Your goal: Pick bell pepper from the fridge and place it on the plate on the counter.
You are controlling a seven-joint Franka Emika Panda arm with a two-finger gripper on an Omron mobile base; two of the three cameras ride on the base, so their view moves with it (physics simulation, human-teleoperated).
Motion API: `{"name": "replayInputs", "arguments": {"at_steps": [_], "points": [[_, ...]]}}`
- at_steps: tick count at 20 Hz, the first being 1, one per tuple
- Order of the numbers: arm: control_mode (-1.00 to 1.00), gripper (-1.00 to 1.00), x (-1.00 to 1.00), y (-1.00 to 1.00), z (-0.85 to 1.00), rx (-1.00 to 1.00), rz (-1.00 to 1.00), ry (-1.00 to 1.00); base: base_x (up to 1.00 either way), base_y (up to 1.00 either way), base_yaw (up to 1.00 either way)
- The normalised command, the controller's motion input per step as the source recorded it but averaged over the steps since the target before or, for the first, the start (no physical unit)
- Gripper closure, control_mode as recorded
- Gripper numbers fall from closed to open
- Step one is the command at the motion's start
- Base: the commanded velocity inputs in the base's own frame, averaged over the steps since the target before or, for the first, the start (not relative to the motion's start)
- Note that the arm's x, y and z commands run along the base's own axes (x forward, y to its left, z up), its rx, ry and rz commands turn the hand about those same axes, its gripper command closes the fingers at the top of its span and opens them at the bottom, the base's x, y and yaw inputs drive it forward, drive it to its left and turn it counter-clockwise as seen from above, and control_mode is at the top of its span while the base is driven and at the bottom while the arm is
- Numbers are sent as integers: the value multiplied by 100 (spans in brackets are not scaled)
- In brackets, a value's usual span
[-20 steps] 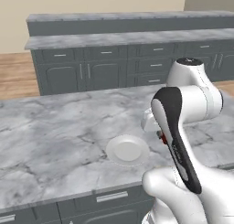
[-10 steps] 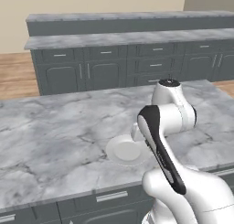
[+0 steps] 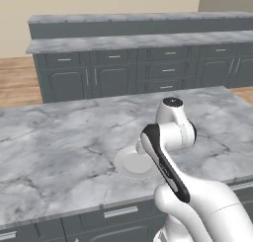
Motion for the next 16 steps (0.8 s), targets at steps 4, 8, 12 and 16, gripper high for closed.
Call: {"name": "replayInputs", "arguments": {"at_steps": [4,8,12,16], "points": [[-100,100,43,8,-36,0,3,0,0,0,0],[-100,100,33,16,-36,0,1,0,0,0,0],[-100,100,28,5,-25,0,2,0,0,0,0],[-100,100,34,1,-29,0,3,0,0,0,0]]}}
